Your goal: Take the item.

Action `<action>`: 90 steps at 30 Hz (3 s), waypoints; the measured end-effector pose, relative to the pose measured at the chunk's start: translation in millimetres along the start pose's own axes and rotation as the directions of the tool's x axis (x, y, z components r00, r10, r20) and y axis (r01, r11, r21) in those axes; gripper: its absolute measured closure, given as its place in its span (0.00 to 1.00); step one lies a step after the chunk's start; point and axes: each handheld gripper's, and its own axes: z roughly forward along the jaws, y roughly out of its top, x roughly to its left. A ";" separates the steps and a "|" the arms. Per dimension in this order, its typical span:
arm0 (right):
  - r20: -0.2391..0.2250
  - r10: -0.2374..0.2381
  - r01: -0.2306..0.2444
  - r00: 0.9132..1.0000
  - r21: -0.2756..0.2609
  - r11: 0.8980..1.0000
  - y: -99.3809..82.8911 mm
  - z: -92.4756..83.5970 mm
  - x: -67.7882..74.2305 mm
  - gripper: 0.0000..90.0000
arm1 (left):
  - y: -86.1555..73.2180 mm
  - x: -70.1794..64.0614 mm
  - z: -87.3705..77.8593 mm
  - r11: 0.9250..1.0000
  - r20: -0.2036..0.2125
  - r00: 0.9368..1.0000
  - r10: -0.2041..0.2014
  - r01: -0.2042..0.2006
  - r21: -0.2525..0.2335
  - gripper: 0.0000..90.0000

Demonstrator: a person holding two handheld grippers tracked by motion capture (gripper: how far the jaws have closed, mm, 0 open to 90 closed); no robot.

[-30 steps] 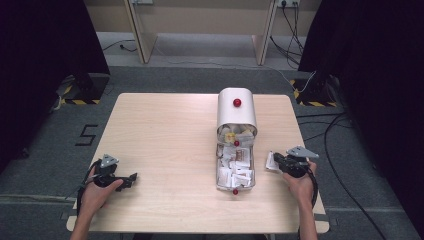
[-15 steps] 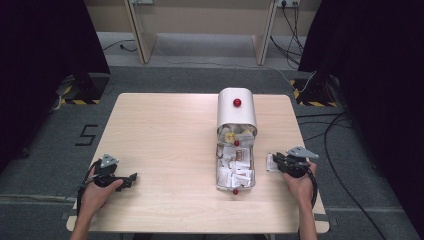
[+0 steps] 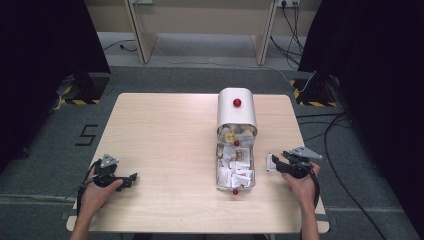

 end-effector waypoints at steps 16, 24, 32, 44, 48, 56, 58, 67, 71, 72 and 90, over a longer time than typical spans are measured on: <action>0.011 0.004 -0.004 1.000 -0.012 1.000 -0.3 -19.0 11.1 0.35 | 0.0 0.0 0.0 1.000 0.000 1.000 0.000 0.000 0.000 0.00; 0.013 -0.004 0.004 1.000 -0.014 1.000 -2.4 -27.4 16.0 0.34 | 0.0 0.0 0.0 1.000 0.000 1.000 -0.001 0.001 0.000 0.00; 0.011 0.000 0.000 1.000 -0.009 1.000 -8.3 -32.8 17.2 0.34 | 0.0 0.0 0.0 1.000 0.000 1.000 0.000 0.000 0.000 0.00; -0.003 -0.001 0.001 1.000 0.002 1.000 -16.8 -40.9 19.5 0.34 | 0.0 -0.1 0.0 1.000 0.000 1.000 -0.001 0.001 0.000 0.00; -0.002 0.004 -0.004 1.000 0.001 1.000 -18.8 -45.7 20.2 0.34 | -0.2 0.1 -0.3 1.000 -0.001 1.000 0.001 -0.001 0.001 0.00; 0.003 0.003 -0.003 1.000 0.016 1.000 -28.0 -51.0 21.8 0.34 | -0.3 0.1 -0.4 1.000 0.000 1.000 0.001 -0.001 0.000 0.00; 0.001 0.010 -0.010 1.000 0.026 1.000 -32.2 -51.9 22.4 0.34 | -0.4 0.1 -0.4 1.000 0.000 1.000 0.001 -0.001 0.000 0.00; 0.012 -0.002 0.002 1.000 0.049 0.999 -42.3 -61.1 22.9 0.23 | -0.4 0.1 -0.4 1.000 0.000 1.000 0.001 -0.001 0.000 0.00; 0.000 -0.003 0.003 1.000 0.045 0.999 -44.4 -65.8 24.8 0.20 | -0.4 0.1 -0.4 1.000 0.000 1.000 0.001 -0.001 0.000 0.00; -0.004 -0.008 0.008 1.000 0.049 0.999 -45.1 -66.4 25.3 0.19 | -0.4 0.1 -0.4 1.000 0.000 1.000 0.001 -0.001 0.001 0.00; 0.002 -0.045 0.045 0.999 0.111 0.993 -63.6 -71.3 28.2 0.19 | -0.4 0.1 -0.5 1.000 0.000 1.000 0.000 0.000 0.001 0.00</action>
